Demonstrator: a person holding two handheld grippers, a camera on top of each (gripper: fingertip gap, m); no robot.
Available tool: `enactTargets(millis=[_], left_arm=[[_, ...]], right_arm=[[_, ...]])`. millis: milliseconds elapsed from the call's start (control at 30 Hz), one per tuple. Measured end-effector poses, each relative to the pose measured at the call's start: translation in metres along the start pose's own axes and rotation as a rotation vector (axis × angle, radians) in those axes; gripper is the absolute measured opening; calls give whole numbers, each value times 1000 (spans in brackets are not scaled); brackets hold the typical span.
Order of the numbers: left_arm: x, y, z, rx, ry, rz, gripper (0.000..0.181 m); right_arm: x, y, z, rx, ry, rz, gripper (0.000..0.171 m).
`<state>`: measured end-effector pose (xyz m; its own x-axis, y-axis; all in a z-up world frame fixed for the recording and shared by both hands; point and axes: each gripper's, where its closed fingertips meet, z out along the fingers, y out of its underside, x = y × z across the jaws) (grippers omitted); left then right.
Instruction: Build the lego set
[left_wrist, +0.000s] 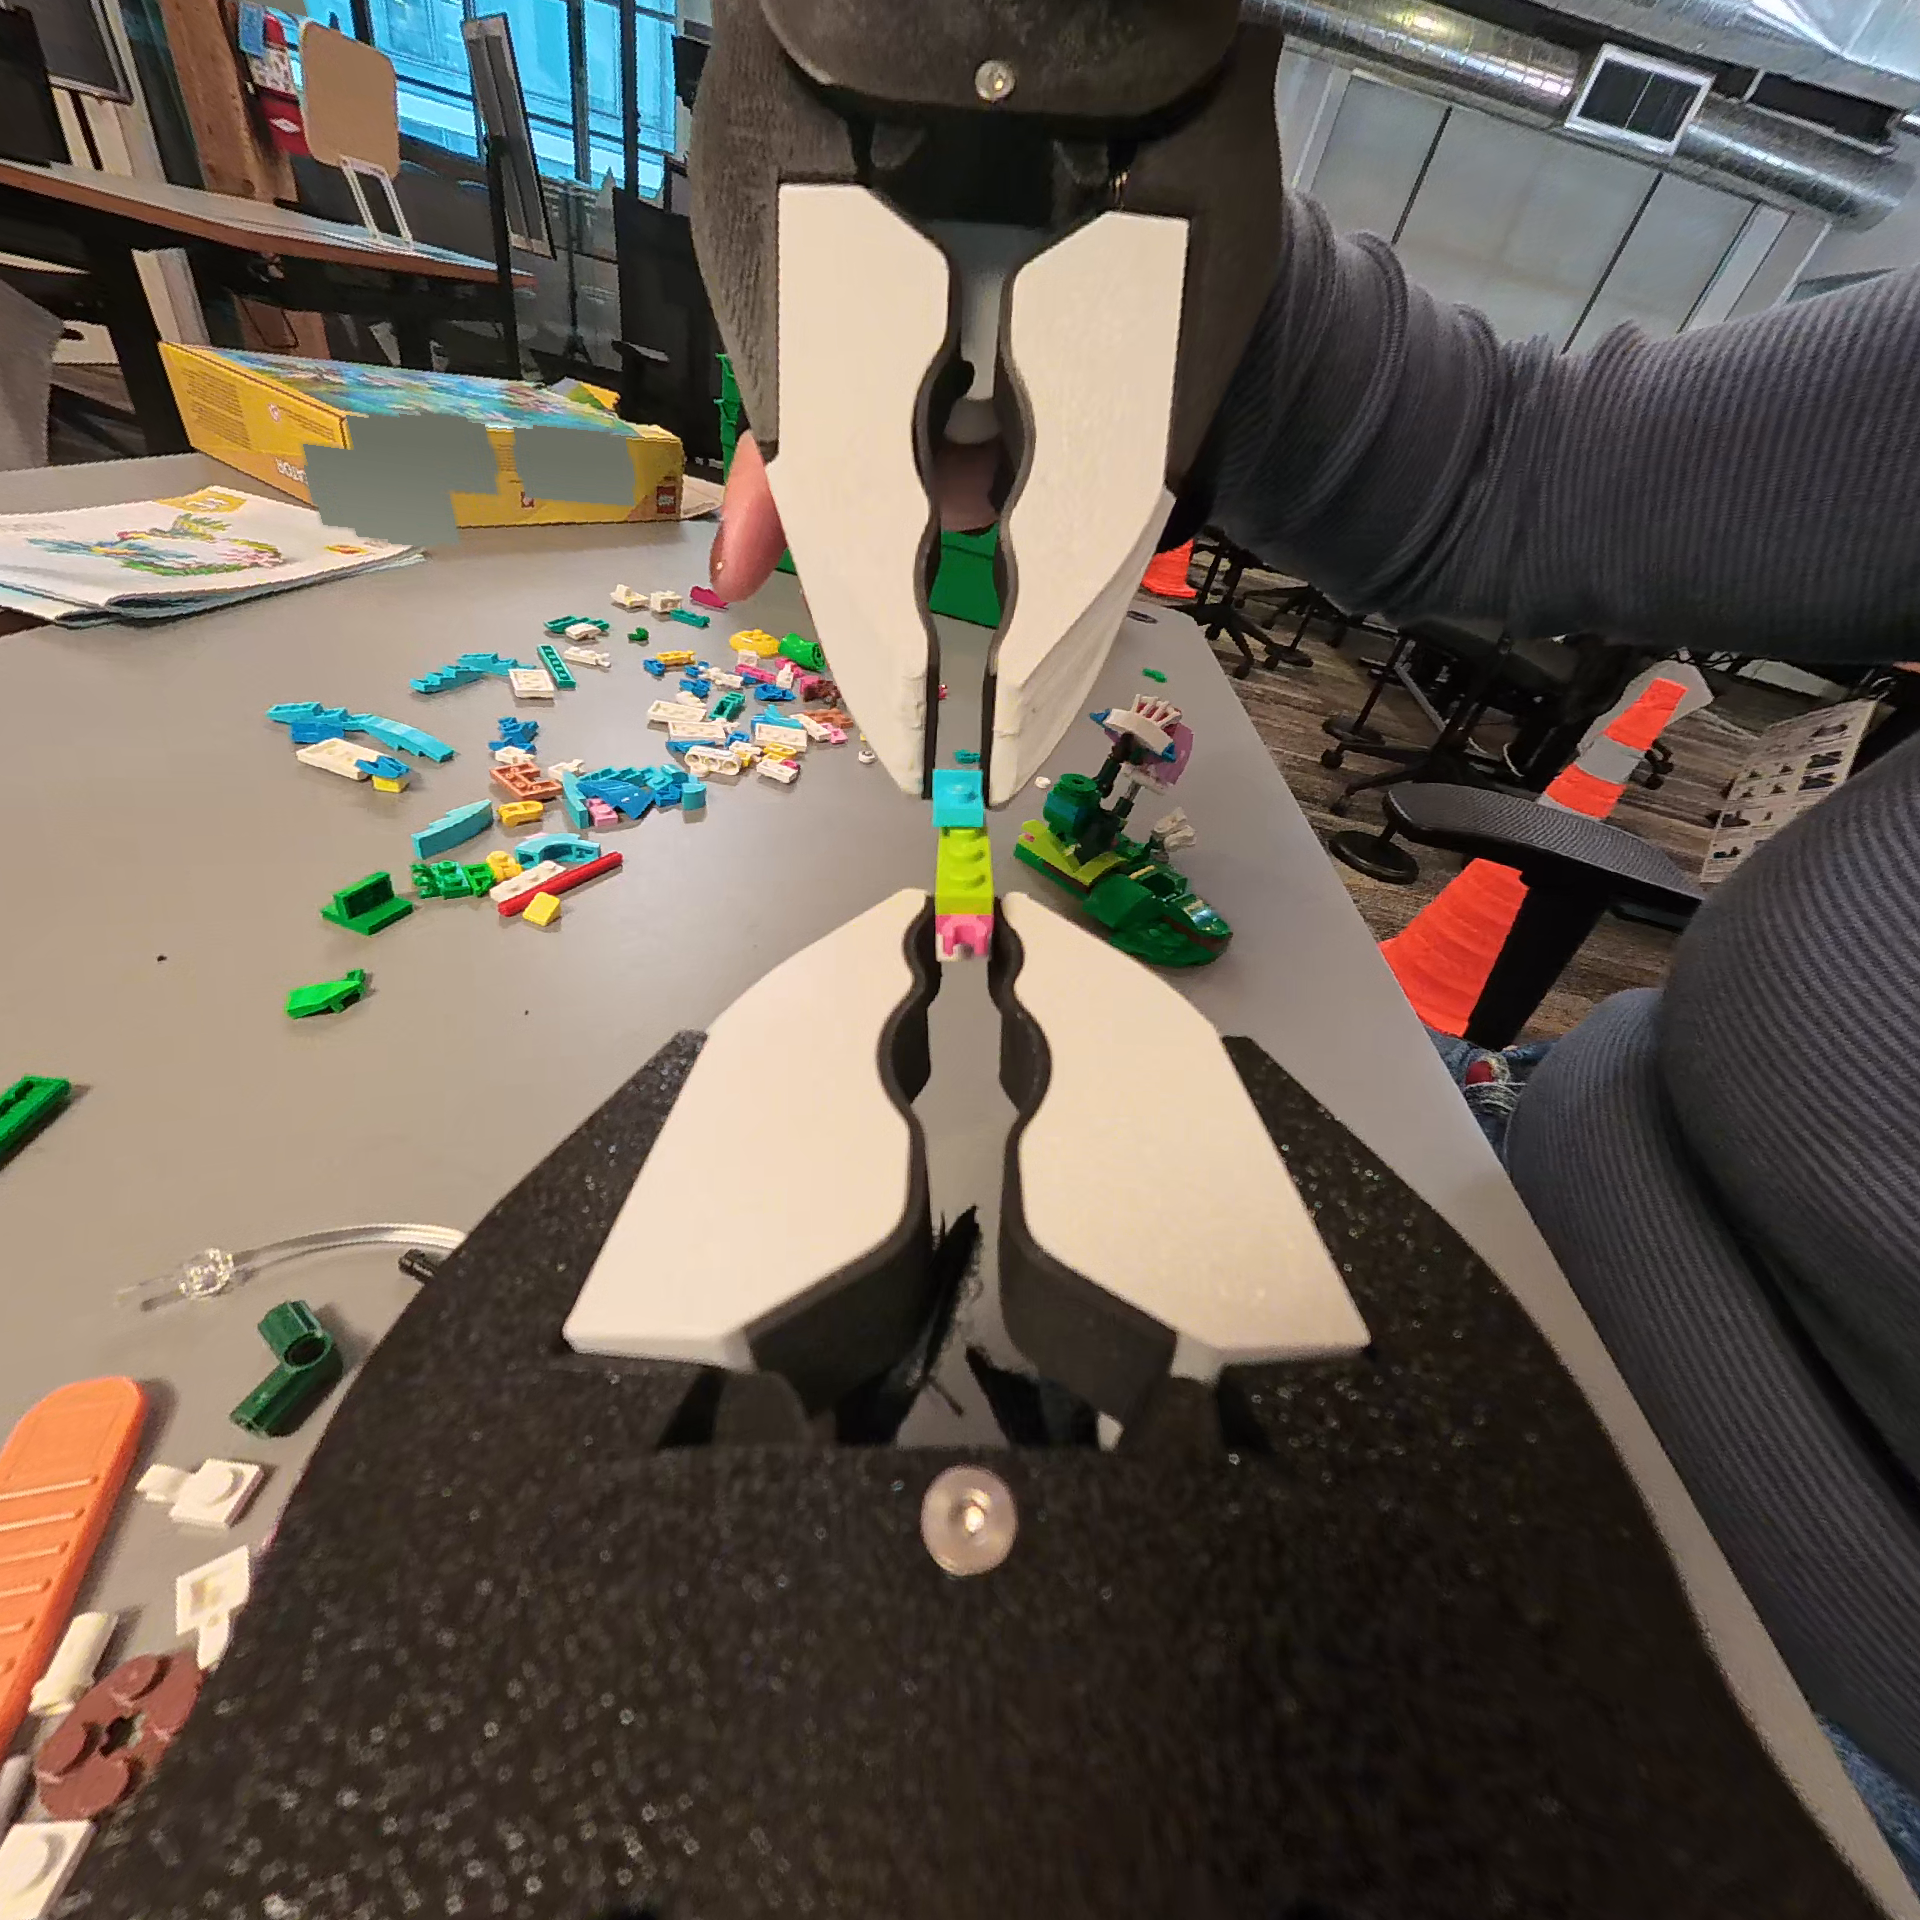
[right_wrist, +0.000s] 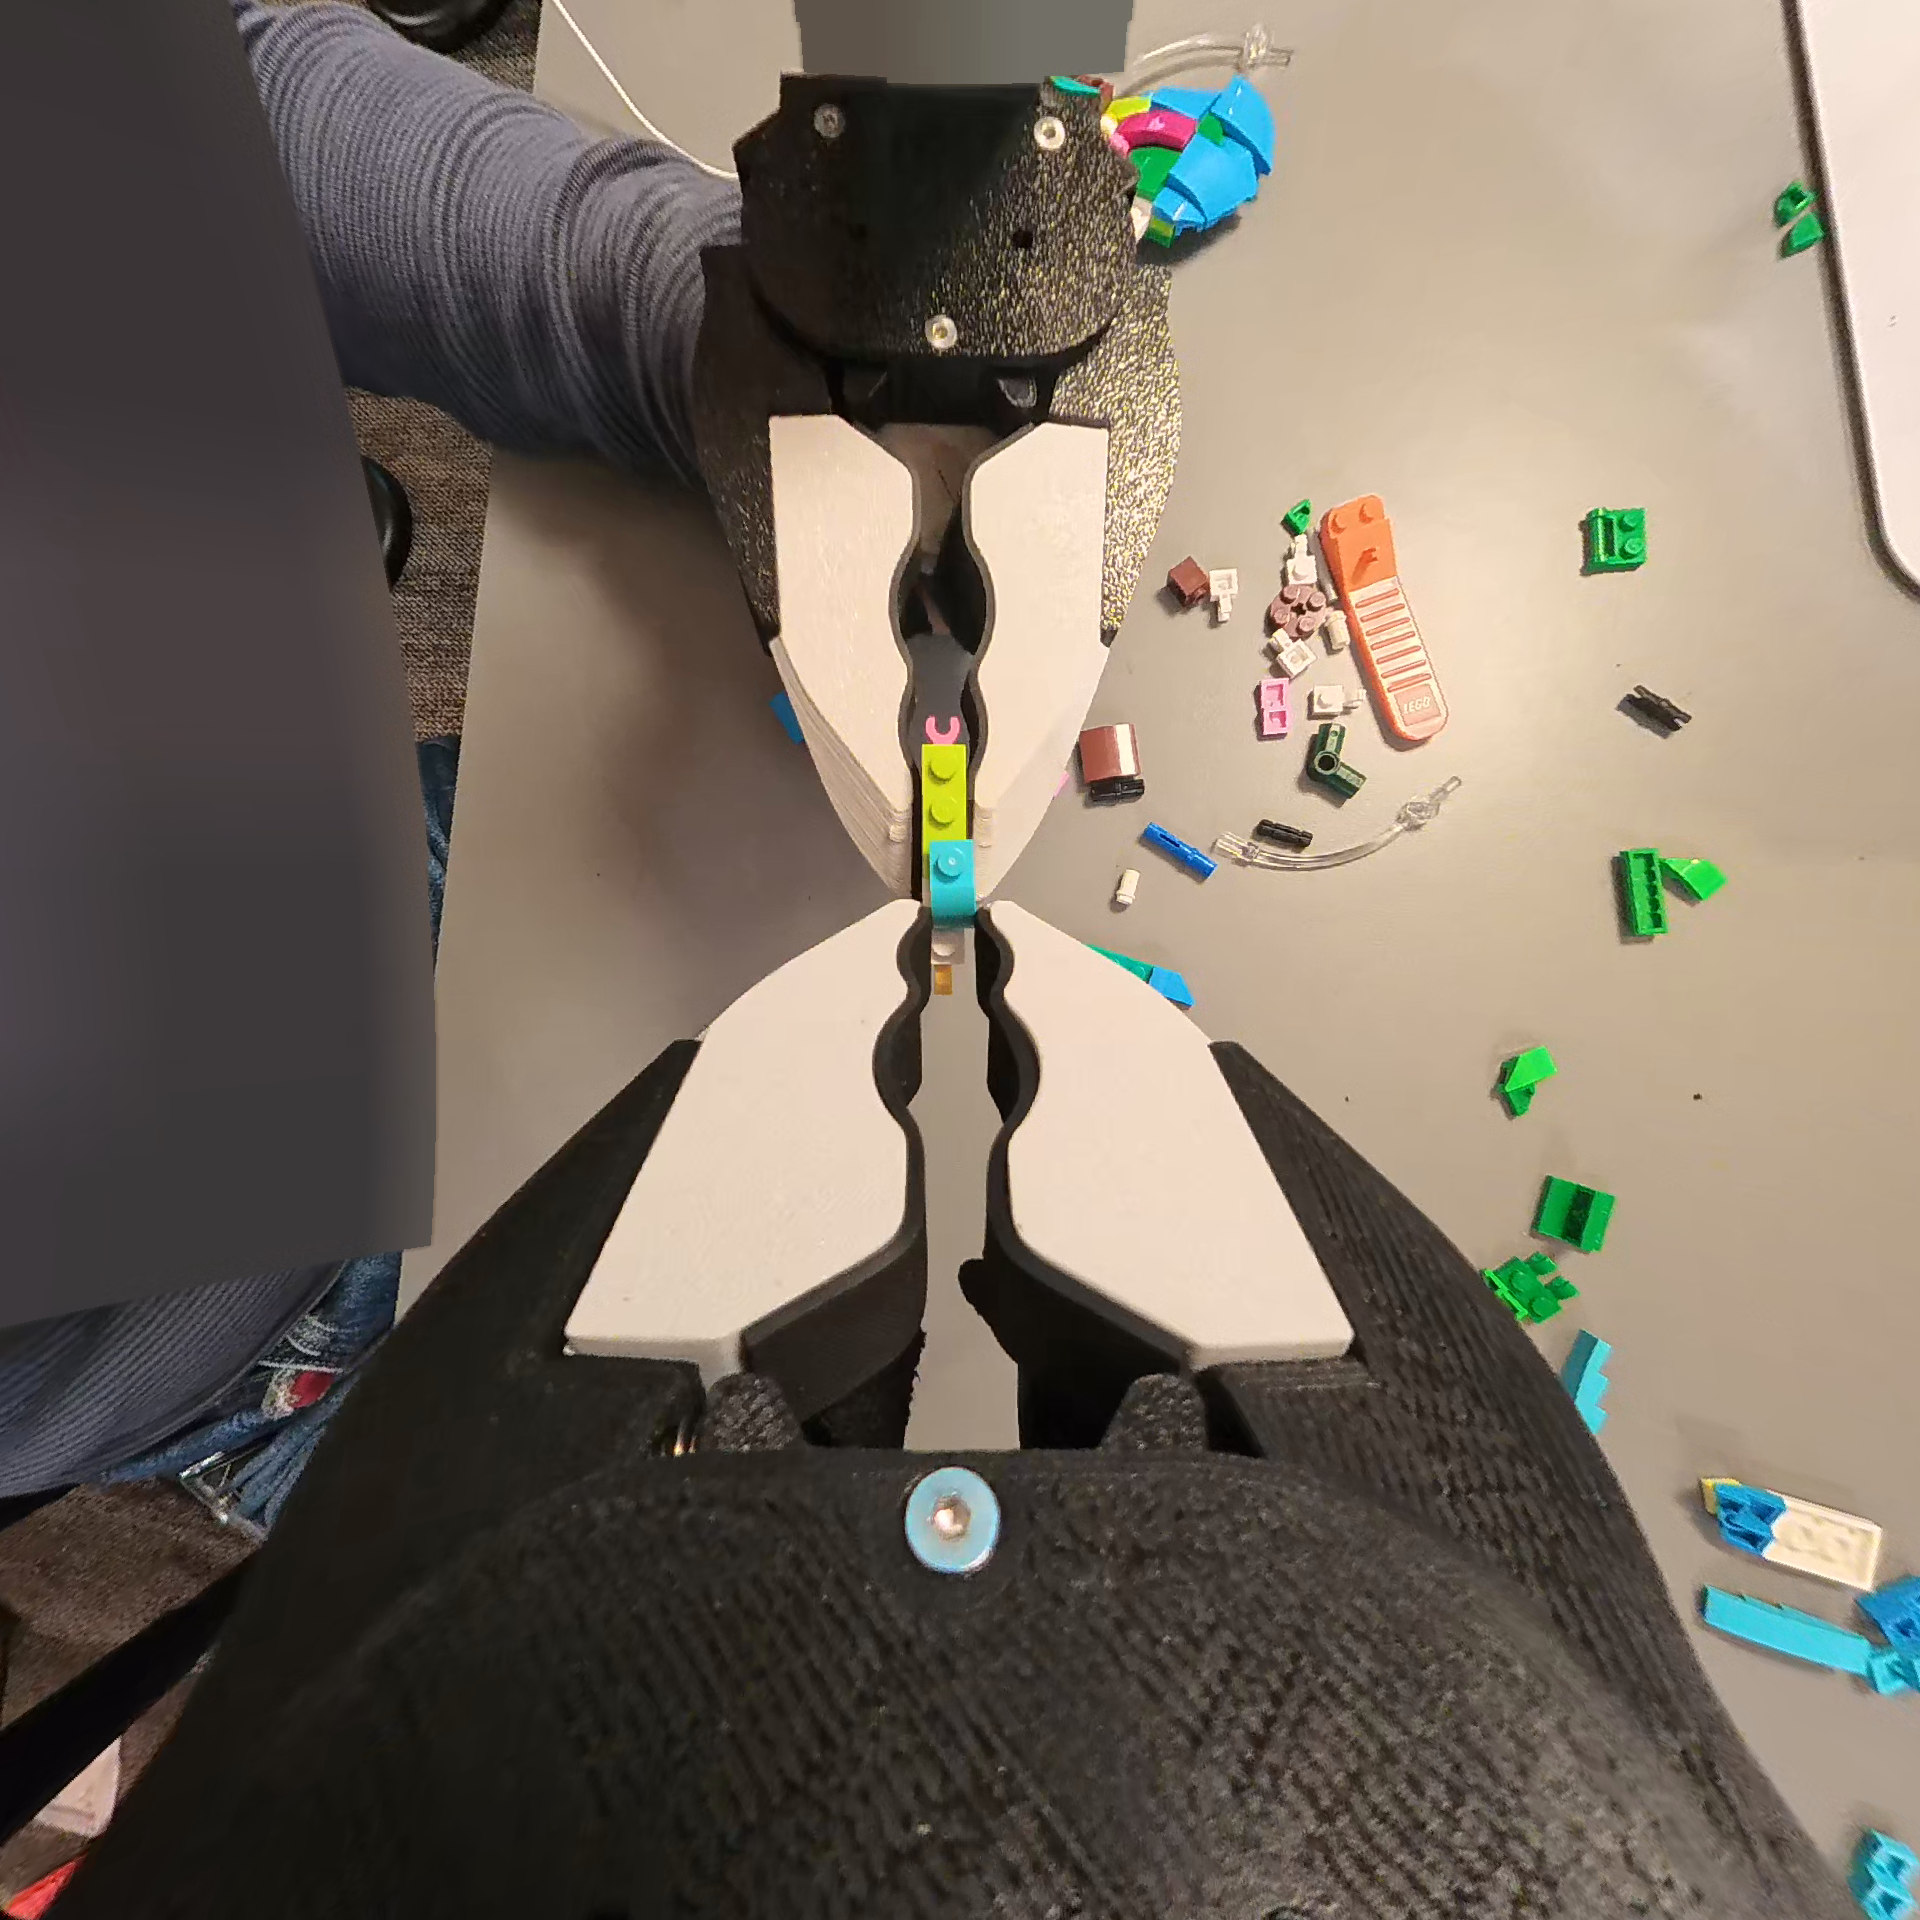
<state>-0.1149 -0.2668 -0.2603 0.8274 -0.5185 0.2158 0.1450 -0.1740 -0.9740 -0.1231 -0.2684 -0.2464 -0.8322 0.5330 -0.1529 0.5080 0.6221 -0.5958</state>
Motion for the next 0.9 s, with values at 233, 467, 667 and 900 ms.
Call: enactTargets(millis=[233,467,667,900], left_arm=[[-2,-1,-1,8,-13,2,8],[-2,-2,-1,10,-19,7,8],[-1,-1,0,7,-15,9,8],[0,0,1,2,-12,15,8]], right_arm=[[2,0,-2,-2,15,-3,6],[4,1,-3,-16,20,-2,6],[3,0,-2,-23,14,-7,6],[1,-1,1,-34,2,-12,6]])
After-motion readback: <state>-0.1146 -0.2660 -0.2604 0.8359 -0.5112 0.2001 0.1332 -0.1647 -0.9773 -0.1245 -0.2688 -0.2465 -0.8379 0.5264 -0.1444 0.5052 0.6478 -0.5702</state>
